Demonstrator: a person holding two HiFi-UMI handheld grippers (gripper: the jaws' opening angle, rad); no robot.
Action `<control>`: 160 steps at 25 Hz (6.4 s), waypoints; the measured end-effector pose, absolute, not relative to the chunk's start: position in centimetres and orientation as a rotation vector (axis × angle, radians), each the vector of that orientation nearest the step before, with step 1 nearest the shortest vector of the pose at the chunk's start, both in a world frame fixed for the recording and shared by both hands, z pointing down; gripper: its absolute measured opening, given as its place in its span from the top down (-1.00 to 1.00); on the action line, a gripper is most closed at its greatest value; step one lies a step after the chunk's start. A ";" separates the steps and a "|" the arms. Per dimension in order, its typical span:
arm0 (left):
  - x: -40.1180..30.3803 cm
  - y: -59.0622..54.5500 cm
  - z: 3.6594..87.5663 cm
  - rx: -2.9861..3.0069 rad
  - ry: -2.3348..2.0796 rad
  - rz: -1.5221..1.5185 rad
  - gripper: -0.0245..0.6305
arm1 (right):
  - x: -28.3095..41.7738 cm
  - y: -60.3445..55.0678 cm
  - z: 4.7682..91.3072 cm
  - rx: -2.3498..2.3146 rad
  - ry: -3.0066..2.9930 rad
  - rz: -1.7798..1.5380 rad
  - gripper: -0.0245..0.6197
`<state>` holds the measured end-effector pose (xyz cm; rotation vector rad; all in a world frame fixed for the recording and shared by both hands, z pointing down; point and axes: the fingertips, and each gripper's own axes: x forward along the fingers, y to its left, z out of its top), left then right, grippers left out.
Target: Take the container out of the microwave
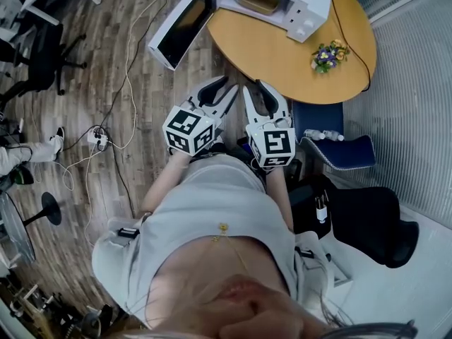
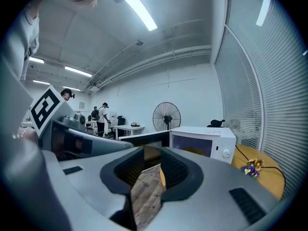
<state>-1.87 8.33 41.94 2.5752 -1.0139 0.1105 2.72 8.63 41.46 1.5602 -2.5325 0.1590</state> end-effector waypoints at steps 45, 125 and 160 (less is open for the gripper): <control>-1.6 -3.5 43.0 2.475 -1.040 0.108 0.56 | 3.0 -3.7 41.8 1.472 -2.562 0.229 0.56; 1.5 -25.0 43.8 2.566 -0.774 0.123 0.56 | 8.6 -23.6 43.8 1.768 -2.315 0.359 0.49; 0.9 -25.9 46.1 2.474 -0.857 0.157 0.56 | 8.4 -29.0 55.4 1.324 -2.144 0.374 0.52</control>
